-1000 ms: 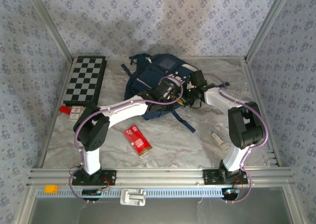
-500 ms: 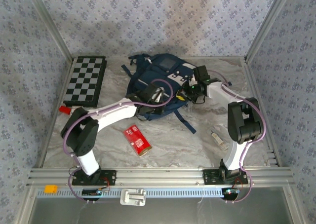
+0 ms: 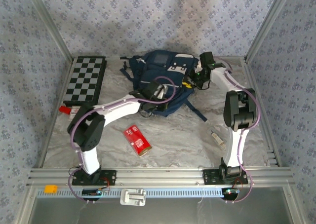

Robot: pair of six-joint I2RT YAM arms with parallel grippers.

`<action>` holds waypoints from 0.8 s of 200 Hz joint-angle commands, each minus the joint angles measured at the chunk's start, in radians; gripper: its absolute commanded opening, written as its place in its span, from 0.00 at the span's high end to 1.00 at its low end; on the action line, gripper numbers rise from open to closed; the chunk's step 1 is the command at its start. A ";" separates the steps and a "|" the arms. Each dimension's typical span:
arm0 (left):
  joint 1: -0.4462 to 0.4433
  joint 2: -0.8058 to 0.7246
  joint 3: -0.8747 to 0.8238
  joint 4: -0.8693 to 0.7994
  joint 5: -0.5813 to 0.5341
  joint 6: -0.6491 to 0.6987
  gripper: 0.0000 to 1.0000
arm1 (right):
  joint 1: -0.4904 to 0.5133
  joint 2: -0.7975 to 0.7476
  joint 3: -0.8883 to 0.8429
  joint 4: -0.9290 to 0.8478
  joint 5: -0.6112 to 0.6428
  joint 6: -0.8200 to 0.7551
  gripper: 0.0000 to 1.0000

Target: Pack the student bag

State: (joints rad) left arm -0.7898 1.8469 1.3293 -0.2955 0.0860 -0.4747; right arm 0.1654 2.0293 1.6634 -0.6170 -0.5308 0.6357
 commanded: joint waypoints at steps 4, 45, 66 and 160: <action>-0.053 0.087 0.106 -0.034 0.036 -0.031 1.00 | 0.015 -0.050 -0.001 0.002 -0.009 -0.025 0.68; -0.025 0.179 0.183 -0.146 -0.091 -0.036 1.00 | 0.070 -0.188 -0.312 0.245 -0.053 0.147 0.57; -0.016 0.179 0.165 -0.128 -0.100 -0.041 1.00 | 0.106 -0.191 -0.361 0.314 -0.051 0.192 0.55; 0.099 -0.077 0.014 -0.117 -0.129 -0.115 0.69 | 0.147 -0.212 -0.360 0.404 0.009 0.269 0.68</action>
State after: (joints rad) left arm -0.7647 1.7931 1.3769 -0.3714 0.0017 -0.5495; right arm 0.2893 1.8584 1.3083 -0.3244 -0.5377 0.8467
